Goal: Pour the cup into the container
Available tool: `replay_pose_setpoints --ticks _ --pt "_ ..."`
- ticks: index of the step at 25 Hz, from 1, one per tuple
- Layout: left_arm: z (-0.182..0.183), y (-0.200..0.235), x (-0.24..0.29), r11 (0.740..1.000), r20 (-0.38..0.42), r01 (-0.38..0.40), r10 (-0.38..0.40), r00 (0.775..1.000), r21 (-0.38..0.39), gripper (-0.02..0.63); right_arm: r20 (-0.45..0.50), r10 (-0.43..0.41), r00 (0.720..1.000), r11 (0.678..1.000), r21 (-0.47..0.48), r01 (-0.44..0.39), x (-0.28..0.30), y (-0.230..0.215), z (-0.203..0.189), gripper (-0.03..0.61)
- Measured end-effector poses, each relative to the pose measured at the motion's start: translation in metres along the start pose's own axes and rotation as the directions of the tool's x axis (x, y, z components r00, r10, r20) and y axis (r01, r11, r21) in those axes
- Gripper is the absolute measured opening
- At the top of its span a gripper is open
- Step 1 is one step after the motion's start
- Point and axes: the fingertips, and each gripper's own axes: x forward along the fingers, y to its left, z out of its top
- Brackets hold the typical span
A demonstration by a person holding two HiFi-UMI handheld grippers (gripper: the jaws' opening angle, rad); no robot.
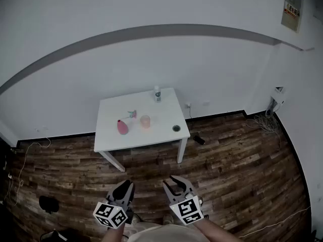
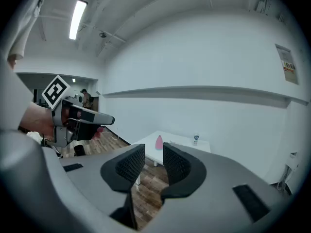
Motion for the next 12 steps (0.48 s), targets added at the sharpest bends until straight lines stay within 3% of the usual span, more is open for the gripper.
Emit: replay_pose_setpoints --ticks 12 --pt "-0.0085 0.0096 -0.0025 1.000 0.001 -0.017 0.017 1.000 -0.002 0.074 0.015 0.007 1.000 1.000 0.017 -0.007 0.0022 -0.0031 -0.0015 0.121"
